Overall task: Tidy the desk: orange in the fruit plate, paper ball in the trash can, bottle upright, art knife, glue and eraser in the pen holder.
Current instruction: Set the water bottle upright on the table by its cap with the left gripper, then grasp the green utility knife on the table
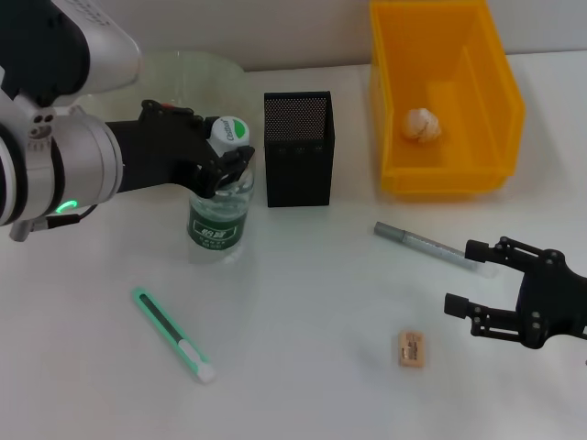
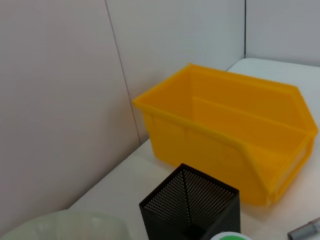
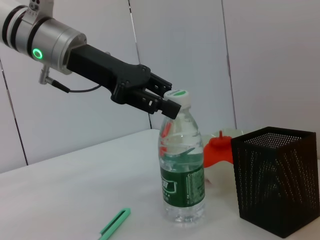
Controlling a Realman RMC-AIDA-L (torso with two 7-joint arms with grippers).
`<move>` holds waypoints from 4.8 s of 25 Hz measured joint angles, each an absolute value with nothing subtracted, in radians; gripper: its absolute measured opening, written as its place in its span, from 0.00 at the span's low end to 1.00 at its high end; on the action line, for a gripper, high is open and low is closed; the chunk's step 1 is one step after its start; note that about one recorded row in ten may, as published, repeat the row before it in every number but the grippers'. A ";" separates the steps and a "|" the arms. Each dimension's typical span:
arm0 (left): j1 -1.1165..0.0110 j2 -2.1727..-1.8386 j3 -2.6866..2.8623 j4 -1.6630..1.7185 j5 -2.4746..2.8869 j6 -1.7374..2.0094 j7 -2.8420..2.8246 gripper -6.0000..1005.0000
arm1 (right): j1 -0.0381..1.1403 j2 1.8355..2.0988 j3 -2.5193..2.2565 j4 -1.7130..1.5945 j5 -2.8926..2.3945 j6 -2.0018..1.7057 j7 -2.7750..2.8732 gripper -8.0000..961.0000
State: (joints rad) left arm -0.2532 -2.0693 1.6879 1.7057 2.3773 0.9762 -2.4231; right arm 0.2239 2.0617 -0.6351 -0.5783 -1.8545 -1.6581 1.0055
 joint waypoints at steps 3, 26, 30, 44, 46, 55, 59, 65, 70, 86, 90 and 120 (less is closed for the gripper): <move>-0.245 -2.069 1.681 1.718 2.377 0.985 -2.424 0.44 | 0.224 2.062 -0.635 -0.578 -1.854 -1.658 1.006 0.87; -0.202 -2.069 1.627 1.729 2.364 0.998 -2.418 0.44 | 0.224 2.062 -0.637 -0.578 -1.854 -1.658 1.006 0.87; -0.200 -2.069 1.626 1.729 2.364 0.994 -2.418 0.44 | 0.224 2.062 -0.637 -0.578 -1.854 -1.658 1.006 0.87; -0.191 -2.070 1.616 1.722 2.364 0.983 -2.423 0.44 | 0.225 2.062 -0.637 -0.578 -1.855 -1.658 1.006 0.86; -0.186 -2.069 1.616 1.722 2.364 0.977 -2.426 0.44 | 0.225 2.062 -0.637 -0.578 -1.854 -1.658 1.006 0.86; -0.180 -2.070 1.615 1.722 2.364 0.969 -2.428 0.44 | 0.231 2.062 -0.637 -0.578 -1.855 -1.658 1.008 0.86; -0.177 -2.072 1.615 1.719 2.364 0.956 -2.428 0.44 | 0.233 2.062 -0.637 -0.578 -1.855 -1.658 1.014 0.87; -0.174 -2.069 1.611 1.721 2.362 0.949 -2.422 0.57 | 0.233 2.062 -0.637 -0.578 -1.854 -1.658 1.016 0.87; -0.172 -2.069 1.579 1.747 2.355 0.946 -2.416 0.67 | 0.235 2.062 -0.637 -0.579 -1.855 -1.658 1.016 0.87; -0.053 -2.066 1.510 1.846 1.933 1.005 -2.132 0.81 | 0.235 2.059 -0.637 -0.609 -1.855 -1.666 1.034 0.87; -0.012 -2.065 1.466 1.819 1.741 1.168 -1.939 0.81 | 0.237 2.060 -0.637 -0.621 -1.855 -1.674 1.042 0.87; -0.276 -2.068 1.549 1.771 2.310 1.579 -1.897 0.81 | 0.249 2.067 -0.636 -0.630 -1.854 -1.675 1.081 0.87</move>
